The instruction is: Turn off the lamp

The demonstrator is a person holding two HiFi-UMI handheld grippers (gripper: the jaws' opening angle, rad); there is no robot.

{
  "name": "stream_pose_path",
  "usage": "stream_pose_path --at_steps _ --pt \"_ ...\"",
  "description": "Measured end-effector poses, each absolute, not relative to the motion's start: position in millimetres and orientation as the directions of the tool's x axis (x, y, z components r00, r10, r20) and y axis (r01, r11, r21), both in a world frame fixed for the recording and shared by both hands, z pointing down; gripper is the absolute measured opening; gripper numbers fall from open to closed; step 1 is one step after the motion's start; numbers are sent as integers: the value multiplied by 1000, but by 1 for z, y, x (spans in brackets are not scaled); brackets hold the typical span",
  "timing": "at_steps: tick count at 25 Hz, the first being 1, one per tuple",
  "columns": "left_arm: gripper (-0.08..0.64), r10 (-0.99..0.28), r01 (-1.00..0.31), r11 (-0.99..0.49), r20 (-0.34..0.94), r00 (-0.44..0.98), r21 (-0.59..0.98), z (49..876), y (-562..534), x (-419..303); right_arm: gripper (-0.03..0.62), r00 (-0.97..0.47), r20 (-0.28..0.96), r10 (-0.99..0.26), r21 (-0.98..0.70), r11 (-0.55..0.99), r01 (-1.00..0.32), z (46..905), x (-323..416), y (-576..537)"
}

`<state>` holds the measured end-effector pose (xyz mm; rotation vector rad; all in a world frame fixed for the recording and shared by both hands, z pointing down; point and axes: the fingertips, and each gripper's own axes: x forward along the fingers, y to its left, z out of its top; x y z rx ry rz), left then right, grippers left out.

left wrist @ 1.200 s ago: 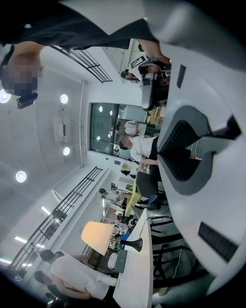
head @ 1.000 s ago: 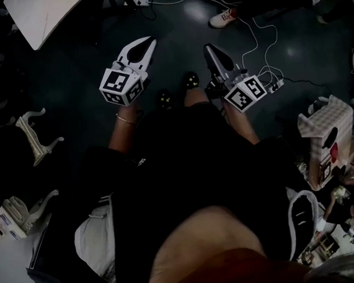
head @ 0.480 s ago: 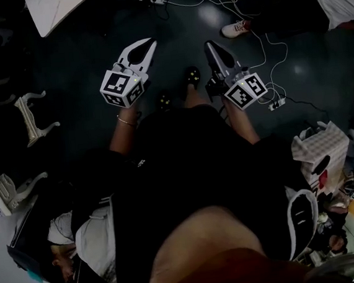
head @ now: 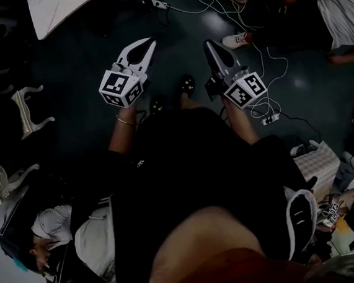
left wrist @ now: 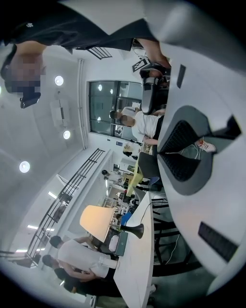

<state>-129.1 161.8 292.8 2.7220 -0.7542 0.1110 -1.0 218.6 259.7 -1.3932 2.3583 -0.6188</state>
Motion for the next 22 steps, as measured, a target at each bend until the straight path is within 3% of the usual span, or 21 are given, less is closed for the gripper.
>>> stream_pose_path --at_steps 11,18,22 --pt "14 -447 -471 -842 147 882 264 286 132 -37 0 -429 -78 -900 -554 397 -732 269 83 190" --pt "14 -544 -579 -789 206 813 204 285 111 -41 0 -481 -103 -870 -564 450 -693 274 102 165" --pt "14 -604 -632 -735 189 775 245 285 101 -56 0 -516 -94 -851 -573 470 -671 279 99 149"
